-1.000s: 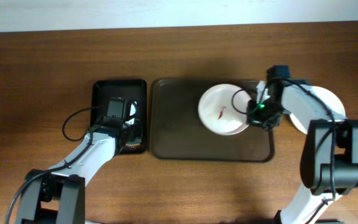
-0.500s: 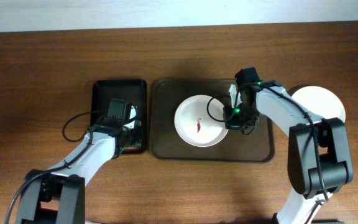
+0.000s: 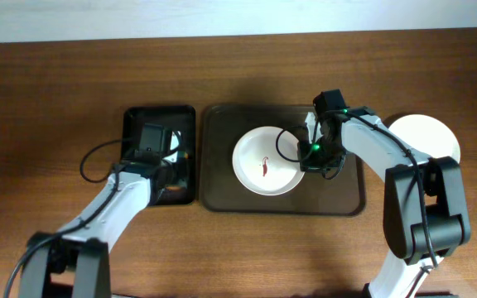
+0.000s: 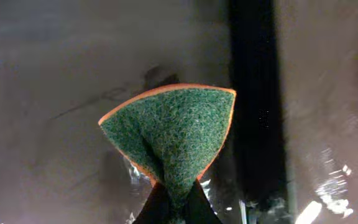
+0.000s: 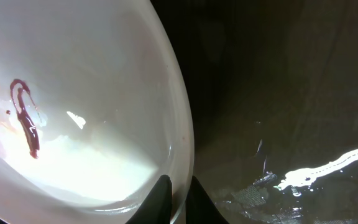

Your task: Clean dirty plates on tray and stack at the side

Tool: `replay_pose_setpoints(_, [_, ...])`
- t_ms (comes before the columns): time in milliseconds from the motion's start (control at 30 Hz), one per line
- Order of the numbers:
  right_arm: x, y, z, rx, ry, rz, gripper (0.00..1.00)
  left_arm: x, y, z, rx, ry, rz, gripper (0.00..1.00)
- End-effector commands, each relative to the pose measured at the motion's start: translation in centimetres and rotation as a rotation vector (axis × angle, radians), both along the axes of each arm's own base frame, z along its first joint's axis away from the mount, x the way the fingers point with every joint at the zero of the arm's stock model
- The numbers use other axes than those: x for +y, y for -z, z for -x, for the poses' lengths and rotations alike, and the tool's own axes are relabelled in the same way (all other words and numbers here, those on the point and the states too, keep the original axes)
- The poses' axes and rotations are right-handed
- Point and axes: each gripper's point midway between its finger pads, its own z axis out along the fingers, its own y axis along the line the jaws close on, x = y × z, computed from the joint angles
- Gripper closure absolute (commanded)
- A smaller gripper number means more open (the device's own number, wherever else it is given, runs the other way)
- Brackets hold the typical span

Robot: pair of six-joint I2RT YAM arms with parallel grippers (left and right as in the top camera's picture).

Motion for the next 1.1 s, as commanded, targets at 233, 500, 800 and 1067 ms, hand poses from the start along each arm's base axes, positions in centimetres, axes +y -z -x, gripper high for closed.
replay_pose_setpoints(233, [0.1,-0.6,0.0,-0.019,-0.009,-0.005,0.89,1.9,-11.2,-3.8,-0.379,-0.085,-0.039,1.00])
replay_pose_setpoints(500, [0.1,-0.6,0.0,-0.019,-0.009,-0.005,0.89,2.2,-16.5,-4.4,-0.556,-0.108,-0.010,1.00])
replay_pose_setpoints(800, [0.1,-0.6,0.0,-0.019,-0.009,-0.005,0.89,2.1,-18.0,-4.9,-0.617,-0.101,-0.006,1.00])
replay_pose_setpoints(1067, [0.1,-0.6,0.0,-0.019,-0.009,-0.005,0.89,2.0,-19.4,-5.0,-0.666,-0.085,-0.007,1.00])
